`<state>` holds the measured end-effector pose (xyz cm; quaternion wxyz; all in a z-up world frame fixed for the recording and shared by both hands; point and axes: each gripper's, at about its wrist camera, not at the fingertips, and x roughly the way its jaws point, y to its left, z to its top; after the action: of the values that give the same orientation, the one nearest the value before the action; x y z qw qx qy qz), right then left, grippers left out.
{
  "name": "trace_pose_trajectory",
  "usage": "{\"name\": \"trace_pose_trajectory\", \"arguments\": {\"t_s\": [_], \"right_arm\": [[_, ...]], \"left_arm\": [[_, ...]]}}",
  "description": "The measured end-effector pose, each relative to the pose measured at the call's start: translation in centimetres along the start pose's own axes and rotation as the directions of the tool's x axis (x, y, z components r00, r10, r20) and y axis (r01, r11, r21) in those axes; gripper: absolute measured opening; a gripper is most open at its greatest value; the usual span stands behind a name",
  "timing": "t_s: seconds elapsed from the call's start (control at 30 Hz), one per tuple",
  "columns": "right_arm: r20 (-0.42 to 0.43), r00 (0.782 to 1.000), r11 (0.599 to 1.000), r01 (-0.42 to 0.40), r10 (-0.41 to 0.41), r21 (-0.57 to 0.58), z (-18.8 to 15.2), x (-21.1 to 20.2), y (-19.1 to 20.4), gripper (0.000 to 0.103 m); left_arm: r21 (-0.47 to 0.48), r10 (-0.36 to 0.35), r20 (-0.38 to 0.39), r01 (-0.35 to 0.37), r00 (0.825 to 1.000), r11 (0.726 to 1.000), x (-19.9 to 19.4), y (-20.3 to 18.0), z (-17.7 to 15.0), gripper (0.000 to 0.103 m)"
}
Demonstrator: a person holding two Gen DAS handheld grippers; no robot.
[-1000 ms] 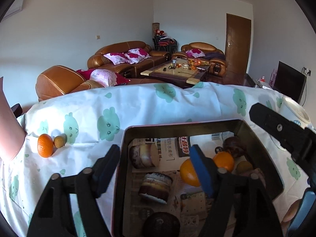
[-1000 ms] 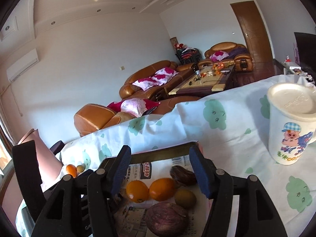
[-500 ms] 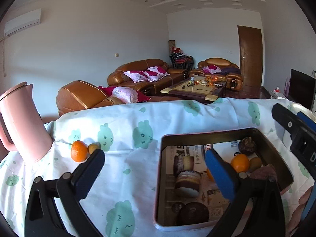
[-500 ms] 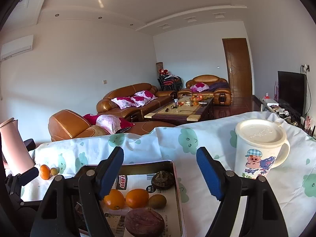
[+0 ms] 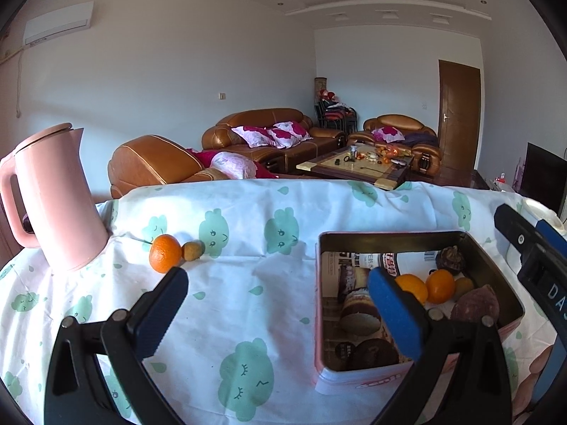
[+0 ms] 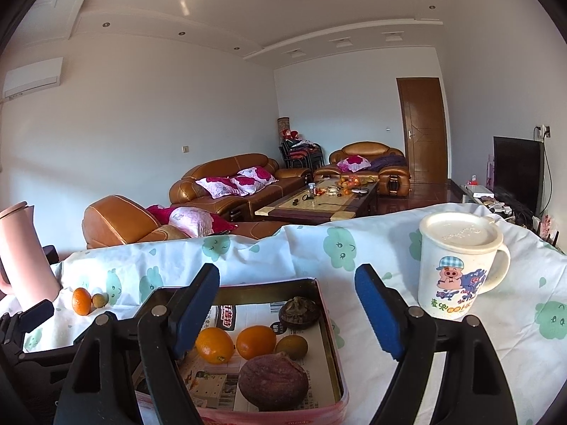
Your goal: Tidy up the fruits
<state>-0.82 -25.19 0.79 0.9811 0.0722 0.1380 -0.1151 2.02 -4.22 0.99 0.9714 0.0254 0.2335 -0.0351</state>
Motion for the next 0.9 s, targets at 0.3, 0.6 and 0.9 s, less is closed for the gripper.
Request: {"name": "trace_pose_trajectory", "arguments": {"t_s": [0.3, 0.6, 0.9], "right_arm": [[-0.026, 0.999, 0.999, 0.023, -0.022, 0.031, -0.7, -1.1, 1.4, 0.08], [-0.056, 0.998, 0.999, -0.038, 0.039, 0.006, -1.4, -0.7, 7.3, 0.08], [-0.081, 0.992, 0.995, -0.098, 0.096, -0.021, -2.2, 0.9, 14.5, 0.08]], "left_arm": [[0.057, 0.043, -0.02, -0.041, 0.999, 0.998, 0.0, 1.9, -0.4, 0.103], [0.03, 0.109, -0.059, -0.108, 0.992, 0.994, 1.5, 7.8, -0.2, 0.103], [-0.051, 0.129, -0.152, -0.138, 0.98, 0.989, 4.4, 14.0, 0.0, 0.103]]}}
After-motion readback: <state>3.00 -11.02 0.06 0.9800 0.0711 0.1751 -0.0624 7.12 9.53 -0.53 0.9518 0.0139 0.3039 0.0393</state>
